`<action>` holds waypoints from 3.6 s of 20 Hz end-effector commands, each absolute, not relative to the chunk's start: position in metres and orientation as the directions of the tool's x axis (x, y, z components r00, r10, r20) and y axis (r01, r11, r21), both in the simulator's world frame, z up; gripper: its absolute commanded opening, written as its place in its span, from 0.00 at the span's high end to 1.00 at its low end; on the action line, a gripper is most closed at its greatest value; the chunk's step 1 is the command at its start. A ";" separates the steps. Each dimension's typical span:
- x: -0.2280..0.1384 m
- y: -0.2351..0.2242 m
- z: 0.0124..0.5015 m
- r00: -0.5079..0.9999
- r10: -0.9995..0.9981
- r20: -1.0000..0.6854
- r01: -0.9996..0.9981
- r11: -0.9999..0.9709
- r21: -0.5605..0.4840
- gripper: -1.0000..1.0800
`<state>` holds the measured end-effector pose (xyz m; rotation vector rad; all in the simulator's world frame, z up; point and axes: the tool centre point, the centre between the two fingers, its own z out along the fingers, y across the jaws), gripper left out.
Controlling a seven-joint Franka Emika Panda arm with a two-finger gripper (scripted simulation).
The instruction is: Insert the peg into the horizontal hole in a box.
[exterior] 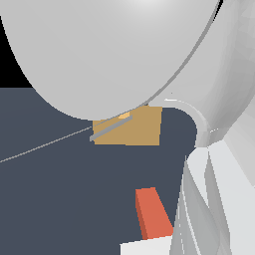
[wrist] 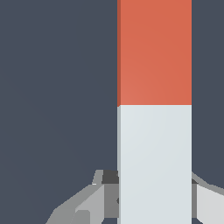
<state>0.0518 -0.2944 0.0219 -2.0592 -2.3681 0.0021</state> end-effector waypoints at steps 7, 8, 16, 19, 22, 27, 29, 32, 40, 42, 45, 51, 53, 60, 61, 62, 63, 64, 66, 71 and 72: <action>0.036 -0.256 0.039 -0.109 0.994 0.000 0.994 0.109 0.000 1.00; 0.034 -0.250 0.042 -0.104 0.995 0.000 0.995 0.104 0.000 1.00; 0.012 -0.192 0.064 -0.059 0.998 0.001 0.998 0.059 0.000 1.00; 0.004 -0.168 0.074 -0.040 0.999 0.001 0.999 0.040 0.000 1.00; -0.003 -0.144 0.083 -0.022 1.000 0.001 1.000 0.022 0.000 1.00; -0.011 -0.108 0.097 0.005 1.000 0.000 1.000 -0.005 0.000 1.00; -0.014 -0.096 0.102 0.015 1.000 0.000 1.000 -0.015 0.000 1.00; -0.017 -0.081 0.108 0.025 1.000 0.000 1.000 -0.025 0.000 1.00; -0.018 -0.066 0.114 0.037 0.999 0.000 0.999 -0.037 0.000 1.00; -0.018 -0.067 0.114 0.036 0.999 0.000 0.999 -0.036 0.000 1.00; -0.018 -0.067 0.114 0.036 0.999 0.000 0.999 -0.036 0.000 1.00; -0.017 -0.067 0.115 0.035 0.999 0.000 0.999 -0.035 0.002 1.00; -0.017 -0.067 0.113 0.035 0.999 0.000 0.999 -0.035 -0.001 1.00; -0.017 -0.048 0.113 0.035 0.999 0.000 0.999 -0.035 0.000 1.00; -0.017 -0.042 0.113 0.035 0.999 0.000 0.999 -0.035 0.000 1.00; -0.017 -0.035 0.113 0.035 0.999 0.000 0.999 -0.035 0.000 1.00; -0.017 -0.027 0.114 0.035 0.999 0.000 0.999 -0.035 0.000 1.00; -0.017 -0.019 0.114 0.035 0.999 0.000 0.999 -0.035 0.000 1.00; -0.017 0.000 0.114 0.035 0.999 0.000 0.999 -0.035 0.001 1.00; -0.015 0.037 0.114 0.035 0.999 0.001 0.999 -0.035 0.002 1.00; -0.015 0.042 0.114 0.035 0.999 0.001 0.999 -0.035 0.002 1.00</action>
